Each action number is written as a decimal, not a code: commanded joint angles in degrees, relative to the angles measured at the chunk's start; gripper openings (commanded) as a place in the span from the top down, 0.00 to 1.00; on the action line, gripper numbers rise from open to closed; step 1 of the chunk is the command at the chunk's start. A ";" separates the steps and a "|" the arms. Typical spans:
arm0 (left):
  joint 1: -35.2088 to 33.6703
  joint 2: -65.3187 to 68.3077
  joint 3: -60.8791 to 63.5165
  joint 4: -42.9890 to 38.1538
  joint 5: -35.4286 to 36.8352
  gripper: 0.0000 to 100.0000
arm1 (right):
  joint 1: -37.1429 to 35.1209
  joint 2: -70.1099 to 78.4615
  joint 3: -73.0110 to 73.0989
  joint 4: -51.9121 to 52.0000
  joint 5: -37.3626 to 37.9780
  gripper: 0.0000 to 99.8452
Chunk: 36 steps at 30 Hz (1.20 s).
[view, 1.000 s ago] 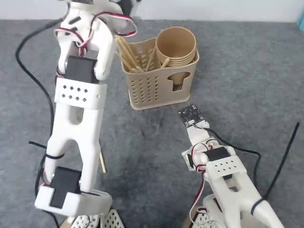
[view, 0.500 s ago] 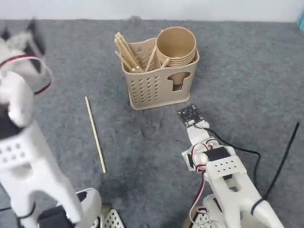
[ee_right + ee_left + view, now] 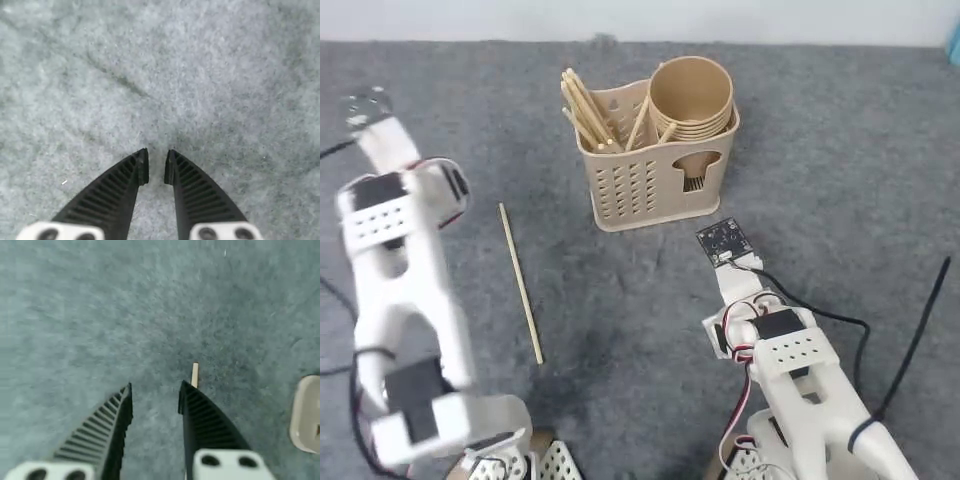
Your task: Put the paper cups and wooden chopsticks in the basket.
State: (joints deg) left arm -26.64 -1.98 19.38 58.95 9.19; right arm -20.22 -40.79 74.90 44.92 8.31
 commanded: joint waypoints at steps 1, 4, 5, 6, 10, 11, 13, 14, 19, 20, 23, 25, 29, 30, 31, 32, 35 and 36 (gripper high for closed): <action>2.46 5.80 -0.22 -4.75 2.99 0.86 | -0.31 -1.45 -0.35 0.22 -0.53 0.93; 3.52 10.81 -0.22 -8.88 6.51 0.86 | -0.31 -1.45 -0.35 0.31 -0.26 0.93; 4.04 12.04 -0.22 -10.11 7.30 0.86 | -0.31 -1.45 -0.35 0.31 -0.26 0.93; 4.57 13.19 -0.22 -11.16 7.91 0.86 | -0.31 -1.45 -0.35 0.31 -0.18 0.93; 6.77 17.49 -0.22 -17.23 9.32 0.86 | -0.31 -1.45 -0.35 0.31 -0.18 0.93; 7.30 18.02 -0.22 -17.67 9.58 0.86 | -0.31 -1.45 -0.35 0.31 -0.18 0.93; 8.09 18.46 -1.45 -17.32 9.76 0.86 | -0.31 -1.45 -0.35 0.31 -0.09 0.93; 8.53 18.81 -2.24 -16.62 9.76 0.86 | -0.31 -1.45 -0.35 0.31 -0.09 0.93; 9.14 18.90 -2.86 -15.91 9.76 0.86 | -0.31 -1.45 -0.35 0.40 -0.09 0.93; 9.67 18.90 -2.86 -15.82 9.76 0.86 | -0.31 -1.54 -0.35 0.40 -0.09 0.93; 10.55 18.90 -2.68 -14.68 9.76 0.86 | -0.31 -1.54 -0.35 0.40 -0.09 0.93; 10.64 18.90 -2.68 -13.98 9.85 0.86 | -0.31 -1.54 -0.35 0.40 -0.09 0.93; 10.64 19.08 -2.68 -13.89 9.85 0.86 | -0.31 -1.80 -0.26 0.48 -0.09 0.93; 10.55 19.69 -2.86 -13.89 9.93 0.86 | -0.31 -1.80 -0.26 0.48 -0.09 0.93; 10.46 20.66 -3.30 -13.89 10.90 0.86 | -0.31 -1.80 -0.26 0.48 -0.09 0.93; 10.20 21.71 -4.44 -13.71 12.66 0.86 | -0.31 -1.80 -0.26 0.48 -0.09 0.93; 9.05 25.14 -9.27 -9.14 16.88 0.86 | -0.31 -1.80 -0.26 0.48 -0.09 0.93; 9.05 26.20 -11.03 -7.56 16.79 0.86 | -0.31 -1.80 -0.26 0.48 -0.09 0.93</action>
State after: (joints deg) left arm -16.79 23.43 13.93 47.69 23.69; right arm -20.22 -40.79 74.90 44.92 8.31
